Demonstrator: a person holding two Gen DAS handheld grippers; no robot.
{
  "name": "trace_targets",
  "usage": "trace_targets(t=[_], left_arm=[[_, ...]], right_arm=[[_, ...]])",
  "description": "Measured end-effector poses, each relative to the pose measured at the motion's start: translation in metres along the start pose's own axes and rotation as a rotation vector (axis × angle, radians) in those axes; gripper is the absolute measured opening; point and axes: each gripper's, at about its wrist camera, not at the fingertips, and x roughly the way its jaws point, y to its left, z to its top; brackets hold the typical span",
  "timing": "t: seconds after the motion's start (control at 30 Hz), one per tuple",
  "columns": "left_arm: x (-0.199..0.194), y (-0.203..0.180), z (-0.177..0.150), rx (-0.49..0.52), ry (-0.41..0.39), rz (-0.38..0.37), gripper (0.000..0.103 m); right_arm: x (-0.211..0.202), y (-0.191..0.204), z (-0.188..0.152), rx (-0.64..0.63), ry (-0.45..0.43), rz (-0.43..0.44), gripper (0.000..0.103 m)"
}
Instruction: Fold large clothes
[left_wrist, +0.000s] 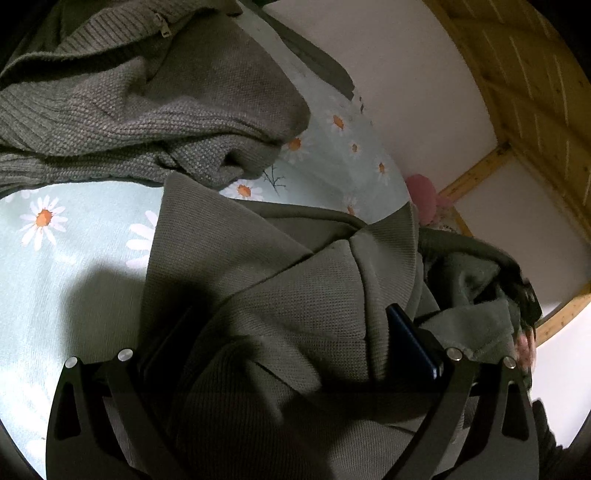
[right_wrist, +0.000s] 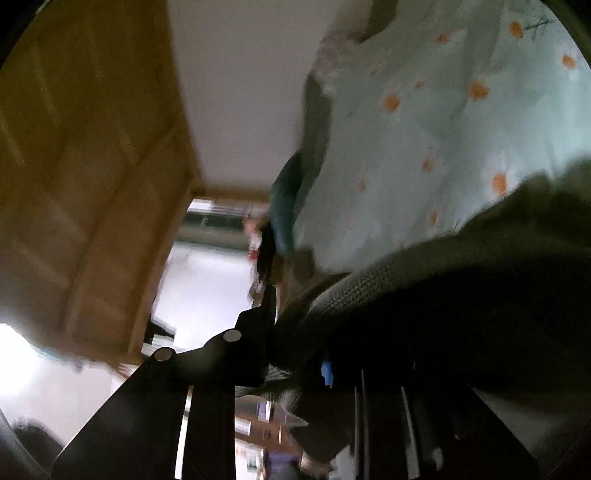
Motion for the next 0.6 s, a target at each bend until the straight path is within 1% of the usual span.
trace_targets(t=[0.03, 0.07, 0.1, 0.13, 0.17, 0.2, 0.23, 0.27, 0.3, 0.33, 0.37, 0.4, 0.43, 0.47, 0.5, 0.53, 0.57, 0.6], left_arm=[[-0.002, -0.001, 0.003, -0.009, 0.012, 0.004, 0.097], [-0.004, -0.002, 0.006, -0.023, 0.018, -0.011, 0.093], [-0.008, -0.002, 0.009, -0.036, 0.017, -0.039, 0.075], [-0.014, -0.002, 0.014, -0.062, 0.006, -0.067, 0.064], [-0.02, 0.001, 0.021, -0.093, 0.002, -0.088, 0.036], [-0.024, 0.004, 0.029, -0.13, 0.005, -0.104, 0.013], [-0.026, 0.007, 0.035, -0.155, 0.006, -0.121, 0.01], [-0.03, 0.011, 0.045, -0.182, -0.004, -0.158, 0.007], [-0.031, 0.011, 0.051, -0.187, -0.006, -0.18, 0.005], [-0.033, 0.005, 0.061, -0.152, -0.003, -0.185, 0.005], [-0.035, -0.005, 0.069, -0.079, -0.002, -0.195, 0.006], [-0.037, -0.013, 0.074, -0.019, 0.0, -0.197, 0.026], [-0.039, -0.029, 0.076, 0.092, 0.009, -0.18, 0.052], [-0.042, -0.042, 0.074, 0.182, 0.02, -0.158, 0.095], [-0.041, -0.058, 0.067, 0.318, 0.043, -0.118, 0.098], [-0.039, -0.069, 0.059, 0.418, 0.064, -0.089, 0.098], [-0.035, -0.083, 0.044, 0.579, 0.095, -0.039, 0.098], [-0.031, -0.091, 0.032, 0.691, 0.113, -0.001, 0.098]], right_arm=[[0.002, -0.006, 0.009, 0.034, -0.027, -0.01, 0.021], [0.004, -0.011, 0.016, 0.058, -0.044, -0.022, 0.021], [0.007, -0.017, 0.025, 0.086, -0.07, -0.039, 0.021], [0.009, -0.023, 0.032, 0.103, -0.087, -0.059, 0.021], [0.01, -0.028, 0.038, 0.113, -0.098, -0.075, 0.021], [0.013, -0.034, 0.04, 0.119, -0.102, -0.081, 0.021], [0.017, -0.04, 0.042, 0.126, -0.104, -0.09, 0.021], [0.022, -0.042, 0.044, 0.132, -0.11, -0.095, 0.021], [0.024, -0.047, 0.046, 0.136, -0.114, -0.088, 0.021], [0.025, -0.049, 0.046, 0.133, -0.112, -0.076, 0.021], [0.031, -0.052, 0.043, 0.128, -0.109, -0.078, 0.021], [0.035, -0.055, 0.043, 0.127, -0.098, -0.086, 0.021], [0.037, -0.059, 0.042, 0.132, -0.088, -0.091, 0.021], [0.045, -0.057, 0.043, 0.133, -0.087, -0.099, 0.021], [0.046, -0.063, 0.041, 0.138, -0.08, -0.104, 0.021], [0.042, -0.067, 0.04, 0.145, -0.072, -0.101, 0.021], [0.041, -0.073, 0.041, 0.152, -0.067, -0.098, 0.021], [0.042, -0.076, 0.041, 0.156, -0.067, -0.097, 0.021]])
